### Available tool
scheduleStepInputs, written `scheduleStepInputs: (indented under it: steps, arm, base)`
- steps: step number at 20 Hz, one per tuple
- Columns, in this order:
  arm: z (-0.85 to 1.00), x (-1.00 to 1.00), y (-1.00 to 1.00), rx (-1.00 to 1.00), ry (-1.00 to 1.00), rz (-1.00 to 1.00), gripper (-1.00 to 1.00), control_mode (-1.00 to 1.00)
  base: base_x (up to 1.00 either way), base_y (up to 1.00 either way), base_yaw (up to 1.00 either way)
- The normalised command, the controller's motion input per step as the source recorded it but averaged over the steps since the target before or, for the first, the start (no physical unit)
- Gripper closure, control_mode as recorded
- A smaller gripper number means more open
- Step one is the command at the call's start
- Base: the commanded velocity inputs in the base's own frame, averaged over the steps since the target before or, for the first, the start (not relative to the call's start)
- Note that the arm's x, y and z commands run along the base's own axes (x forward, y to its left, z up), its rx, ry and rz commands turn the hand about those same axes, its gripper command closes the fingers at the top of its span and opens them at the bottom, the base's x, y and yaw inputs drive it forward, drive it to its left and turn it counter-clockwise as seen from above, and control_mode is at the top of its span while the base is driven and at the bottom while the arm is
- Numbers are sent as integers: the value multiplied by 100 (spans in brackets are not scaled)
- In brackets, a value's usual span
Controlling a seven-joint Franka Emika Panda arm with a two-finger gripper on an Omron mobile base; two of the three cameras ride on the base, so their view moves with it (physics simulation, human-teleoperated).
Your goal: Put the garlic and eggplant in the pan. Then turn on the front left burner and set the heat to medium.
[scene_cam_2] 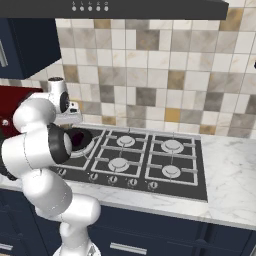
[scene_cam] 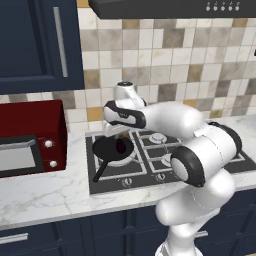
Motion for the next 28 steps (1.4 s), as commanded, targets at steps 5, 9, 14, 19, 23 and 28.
scheduleStepInputs:
  steps: [5, 9, 14, 19, 23, 28]
  arm:
    - [-36, 23, 1, -1, 0, 1, 100, -100]
    - [-29, 36, 13, 0, 0, 0, 100, -100]
    - [-23, 42, 26, 0, 0, 0, 100, -100]
    - [-19, 18, 27, 0, 4, 0, 100, -100]
    - [-21, 2, 33, 0, 3, 0, 100, -100]
    - [-27, 0, 16, -1, 1, 0, 100, -100]
  base:
    - [0, 0, 0]
    - [0, 0, 0]
    - [0, 0, 0]
    - [0, 0, 0]
    - [0, 0, 0]
    - [0, 0, 0]
